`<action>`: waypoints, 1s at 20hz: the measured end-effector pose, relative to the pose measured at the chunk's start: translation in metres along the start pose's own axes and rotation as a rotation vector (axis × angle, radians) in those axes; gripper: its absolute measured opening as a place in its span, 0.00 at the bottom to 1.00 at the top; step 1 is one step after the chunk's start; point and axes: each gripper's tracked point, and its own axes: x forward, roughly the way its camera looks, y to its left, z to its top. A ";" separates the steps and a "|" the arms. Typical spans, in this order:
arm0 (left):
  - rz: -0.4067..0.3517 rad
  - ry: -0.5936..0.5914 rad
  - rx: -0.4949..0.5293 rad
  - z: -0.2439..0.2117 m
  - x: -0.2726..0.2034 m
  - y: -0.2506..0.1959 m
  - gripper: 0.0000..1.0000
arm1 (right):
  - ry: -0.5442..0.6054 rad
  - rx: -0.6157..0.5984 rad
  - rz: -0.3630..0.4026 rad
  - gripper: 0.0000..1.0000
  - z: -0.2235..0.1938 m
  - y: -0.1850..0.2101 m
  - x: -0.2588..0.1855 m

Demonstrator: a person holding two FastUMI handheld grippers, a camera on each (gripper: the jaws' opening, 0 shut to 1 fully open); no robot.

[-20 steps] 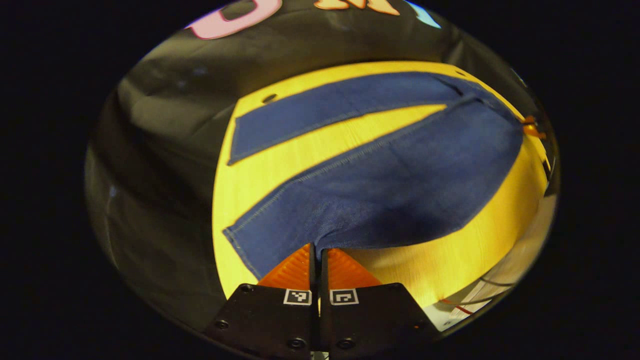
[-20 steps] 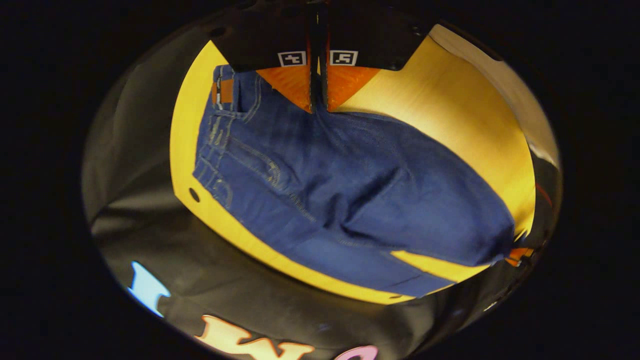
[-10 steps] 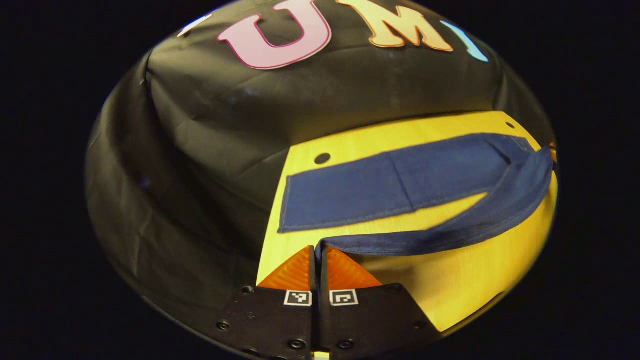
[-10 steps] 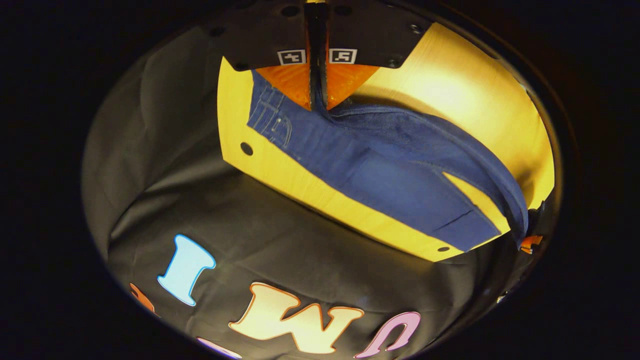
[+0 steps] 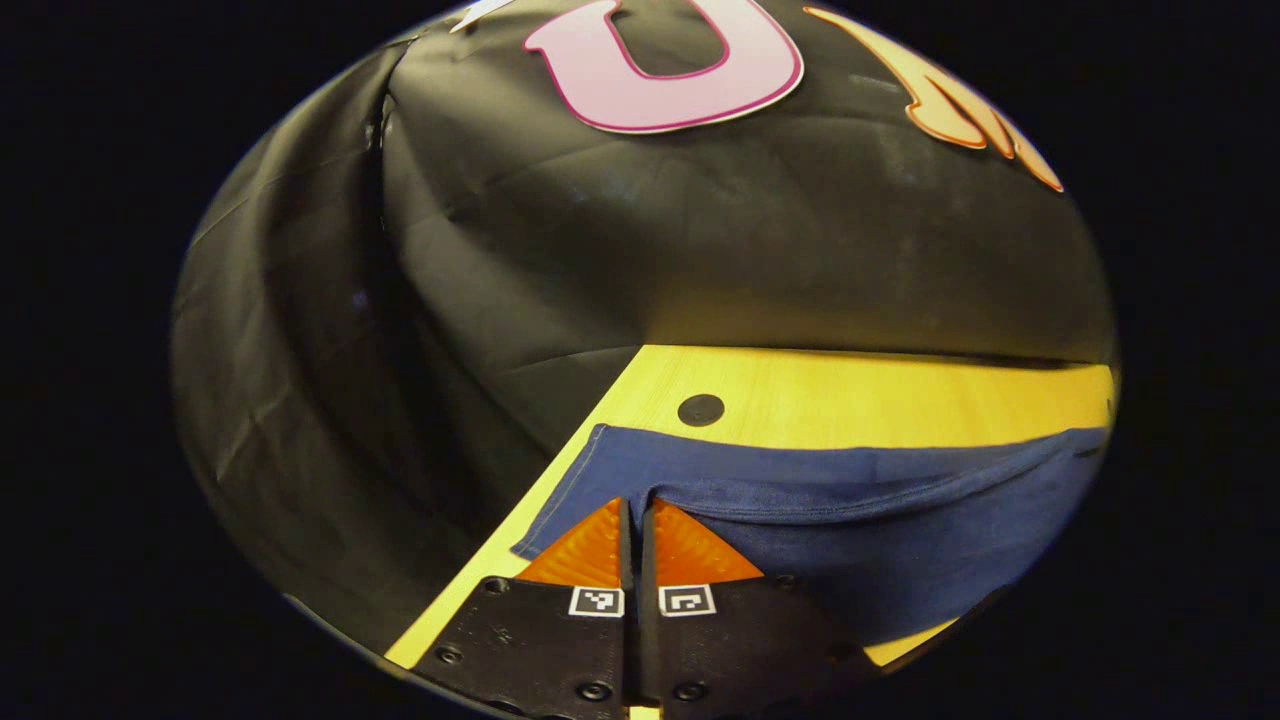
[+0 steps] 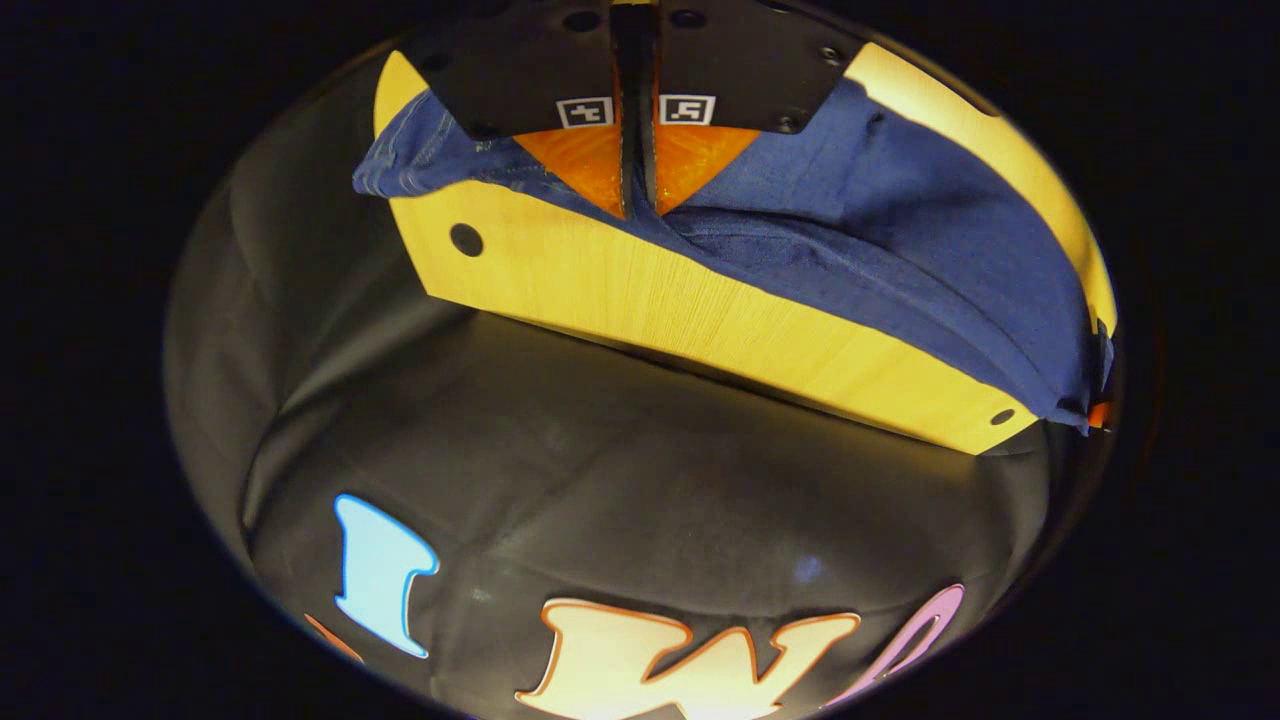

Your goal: Grasp the waist and the cuffs of the jeans and fold them to make the two legs overlap; first hold the waist and fold one-third of the jeans toward the cuffs, then hold the cuffs and fold the remaining one-third in the same direction to finish folding.

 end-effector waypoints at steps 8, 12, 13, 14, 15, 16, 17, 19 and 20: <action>0.015 -0.004 0.057 -0.020 0.073 -0.037 0.00 | 0.061 0.037 0.030 0.01 -0.032 0.010 0.050; -0.058 -0.043 -0.024 -0.007 0.060 -0.050 0.28 | 0.080 0.114 0.086 0.12 -0.032 0.011 0.047; -0.089 -0.048 -0.047 -0.004 0.054 -0.056 0.51 | 0.090 0.136 0.095 0.29 -0.035 0.006 0.044; -0.094 -0.055 -0.058 0.002 0.047 -0.058 0.74 | 0.098 0.161 0.111 0.47 -0.034 0.004 0.038; -0.093 -0.063 -0.064 0.008 0.036 -0.058 0.98 | 0.092 0.194 0.124 0.65 -0.031 -0.001 0.029; -0.103 -0.071 -0.073 0.015 0.028 -0.059 0.98 | 0.083 0.225 0.122 0.82 -0.030 -0.008 0.015; -0.121 -0.084 -0.084 0.022 0.019 -0.063 0.96 | 0.075 0.251 0.118 1.00 -0.027 -0.019 0.009; -0.143 -0.100 -0.101 0.027 0.001 -0.065 0.96 | 0.065 0.274 0.080 1.00 -0.031 -0.054 -0.009; -0.150 -0.106 -0.102 0.028 -0.008 -0.065 0.96 | 0.072 0.272 0.051 0.99 -0.038 -0.074 -0.016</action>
